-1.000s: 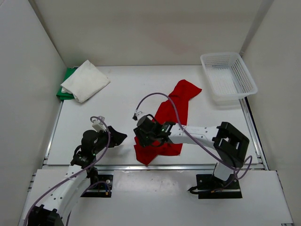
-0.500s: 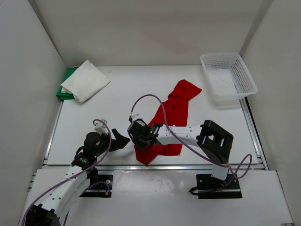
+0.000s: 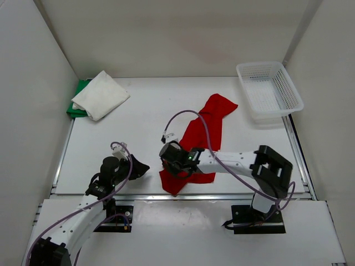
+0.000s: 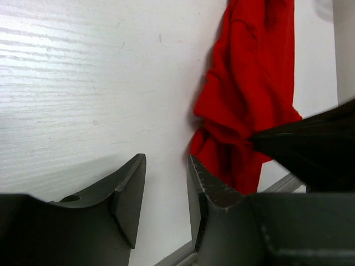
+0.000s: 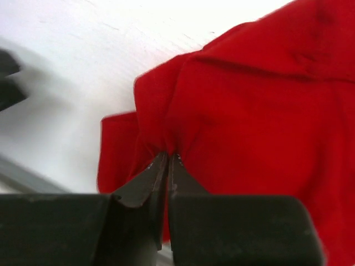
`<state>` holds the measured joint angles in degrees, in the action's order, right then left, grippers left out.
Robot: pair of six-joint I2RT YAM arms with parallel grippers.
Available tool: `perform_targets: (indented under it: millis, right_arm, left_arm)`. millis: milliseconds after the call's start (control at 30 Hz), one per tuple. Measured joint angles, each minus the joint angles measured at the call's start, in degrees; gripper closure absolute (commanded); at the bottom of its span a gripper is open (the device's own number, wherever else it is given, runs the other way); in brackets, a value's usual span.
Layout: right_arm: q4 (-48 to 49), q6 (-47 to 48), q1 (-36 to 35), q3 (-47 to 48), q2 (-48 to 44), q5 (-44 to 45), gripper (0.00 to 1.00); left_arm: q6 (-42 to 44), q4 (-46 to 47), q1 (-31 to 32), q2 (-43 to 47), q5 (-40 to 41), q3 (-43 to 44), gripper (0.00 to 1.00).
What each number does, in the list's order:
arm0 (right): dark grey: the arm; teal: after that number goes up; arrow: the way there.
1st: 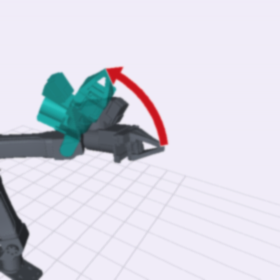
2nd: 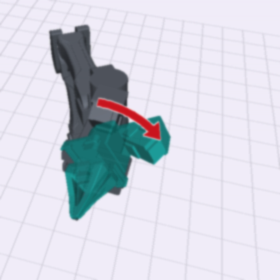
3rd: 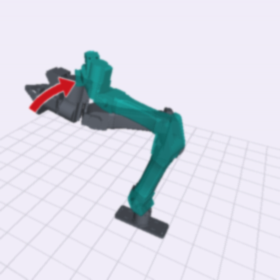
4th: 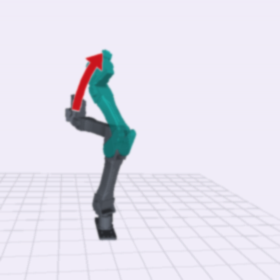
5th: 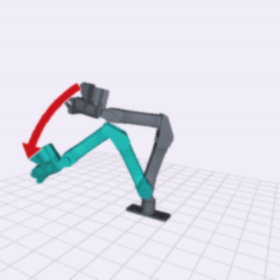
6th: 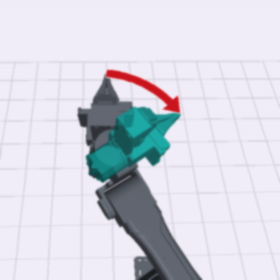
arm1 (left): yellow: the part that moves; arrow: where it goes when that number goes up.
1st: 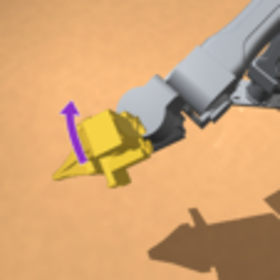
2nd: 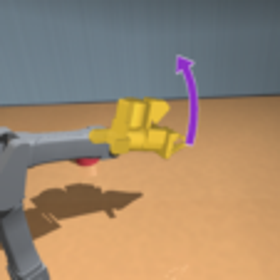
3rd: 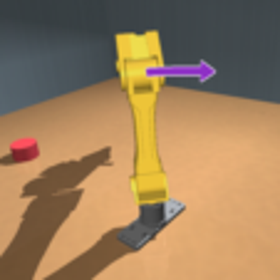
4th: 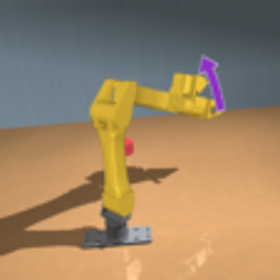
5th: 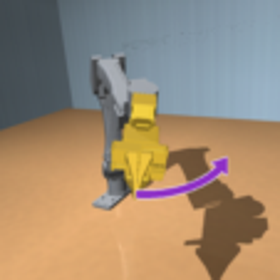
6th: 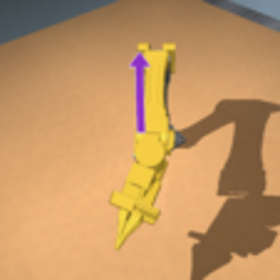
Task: Fold and stack the t-shirts
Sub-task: Flatten out the tshirt
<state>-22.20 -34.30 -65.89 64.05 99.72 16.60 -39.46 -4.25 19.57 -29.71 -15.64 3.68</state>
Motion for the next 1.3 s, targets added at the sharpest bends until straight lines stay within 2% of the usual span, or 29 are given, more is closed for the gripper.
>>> perform_targets:
  millis: [167, 300, 400, 533, 567, 667, 767, 1000, 1300]
  right_arm:
    - [4.85, -0.68, 3.32, -10.93, -17.18, -3.26, 1.0]
    - [11.72, -2.03, 11.5, -23.06, -31.52, -9.25, 0.99]
    - [13.64, -3.04, 15.82, -29.68, -37.7, -12.7, 1.0]
    - [15.56, -3.65, 15.58, -33.33, -38.4, -16.33, 0.98]
    - [16.24, -4.02, 15.39, -34.21, -38.6, -17.0, 0.89]
    - [18.73, -5.7, 15.63, -38.95, -41.68, -19.15, 0.73]
    - [18.14, -7.61, 16.79, -45.13, -47.78, -20.74, 0.61]
    - [16.52, -7.91, 20.39, -47.54, -55.98, -23.02, 0.58]
    - [15.69, -5.95, 17.05, -43.76, -49.29, -21.92, 0.67]
  left_arm:
    - [-0.09, 2.16, 3.93, -5.4, 0.98, 0.15, 0.53]
    - [-0.7, 5.31, 11.13, -13.0, 3.37, 1.75, 0.52]
    - [-1.81, 8.76, 15.54, -18.4, 4.42, 3.3, 0.53]
    - [-2.86, 11.1, 16.35, -19.5, 5.46, 3.45, 0.53]
    - [-2.97, 11.3, 16.02, -19.41, 5.7, 3.5, 0.52]
    - [-2.69, 11.34, 15.17, -19.5, 5.9, 3.67, 0.52]
    - [-2.19, 10.88, 15.28, -19.74, 6.71, 3.72, 0.52]
    - [-1.7, 8.92, 13.05, -15.91, 7.02, 2.29, 0.52]
    - [-1.97, 8.02, 13.25, -13.18, 7.06, 2.29, 0.53]
